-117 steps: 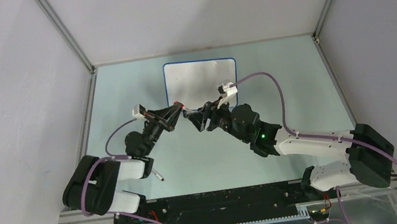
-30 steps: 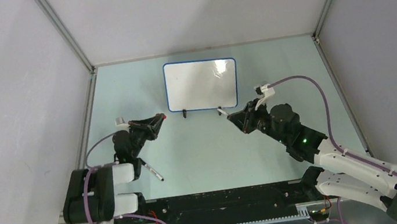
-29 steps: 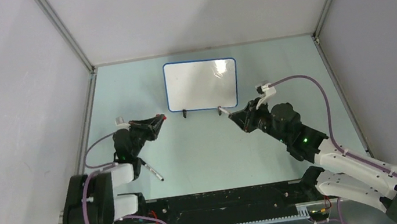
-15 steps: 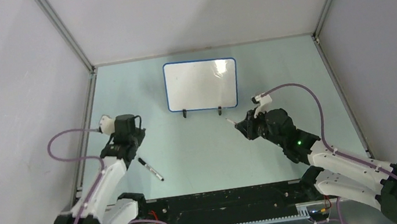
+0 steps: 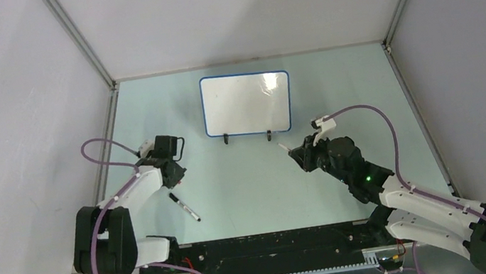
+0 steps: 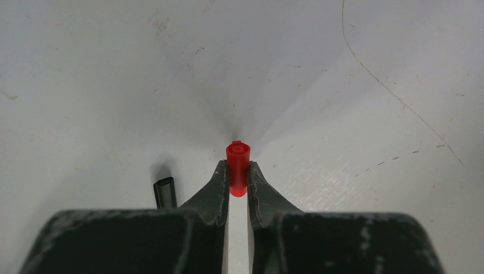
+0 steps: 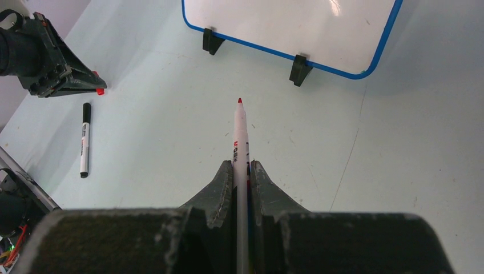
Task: Write a sentence on the whiteboard
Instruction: Place the pen cap at the center of the board.
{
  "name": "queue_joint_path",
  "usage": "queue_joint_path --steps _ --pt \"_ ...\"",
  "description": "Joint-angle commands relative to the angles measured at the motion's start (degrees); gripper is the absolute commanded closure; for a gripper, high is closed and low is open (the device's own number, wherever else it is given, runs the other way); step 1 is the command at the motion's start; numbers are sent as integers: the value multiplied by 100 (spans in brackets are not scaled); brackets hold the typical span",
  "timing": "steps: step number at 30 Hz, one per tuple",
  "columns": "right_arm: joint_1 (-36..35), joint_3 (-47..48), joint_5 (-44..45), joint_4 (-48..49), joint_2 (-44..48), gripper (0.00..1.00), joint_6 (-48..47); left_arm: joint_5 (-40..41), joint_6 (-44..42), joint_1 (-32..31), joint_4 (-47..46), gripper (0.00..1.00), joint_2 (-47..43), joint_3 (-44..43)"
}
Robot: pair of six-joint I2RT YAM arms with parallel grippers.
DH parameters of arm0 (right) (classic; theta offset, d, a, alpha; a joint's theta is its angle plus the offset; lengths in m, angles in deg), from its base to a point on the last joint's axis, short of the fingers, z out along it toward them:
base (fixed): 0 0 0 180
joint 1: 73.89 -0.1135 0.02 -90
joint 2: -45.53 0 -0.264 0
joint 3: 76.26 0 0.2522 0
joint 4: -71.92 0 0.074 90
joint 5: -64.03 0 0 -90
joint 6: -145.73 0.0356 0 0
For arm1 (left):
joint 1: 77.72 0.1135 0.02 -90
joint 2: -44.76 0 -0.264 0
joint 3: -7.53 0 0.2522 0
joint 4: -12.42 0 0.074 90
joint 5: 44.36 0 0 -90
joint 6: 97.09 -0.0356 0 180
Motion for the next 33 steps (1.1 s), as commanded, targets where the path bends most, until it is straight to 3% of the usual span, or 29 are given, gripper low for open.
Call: queue_joint_path --steps 1,14,17,28,30,31,33 --pt "-28 -13 176 210 133 100 -96 -108 -289 -29 -31 88 -28 -208" --pt "-15 -15 230 230 59 100 -65 -302 -509 -33 149 84 -335 -161" --pt "-21 -15 274 222 63 100 -57 -399 -555 -28 122 70 -437 -122" --pt "-20 -16 352 215 78 100 -41 -659 -597 -28 -65 51 -1068 -68" --pt "-16 -16 363 201 102 100 -32 -937 -884 -31 -484 35 -1244 8" --pt "-20 -16 363 190 111 100 -35 -1441 -1155 -29 -747 18 -1453 181" --pt "-27 -11 344 179 139 100 -46 -1883 -1175 -33 -1577 4 -1841 594"
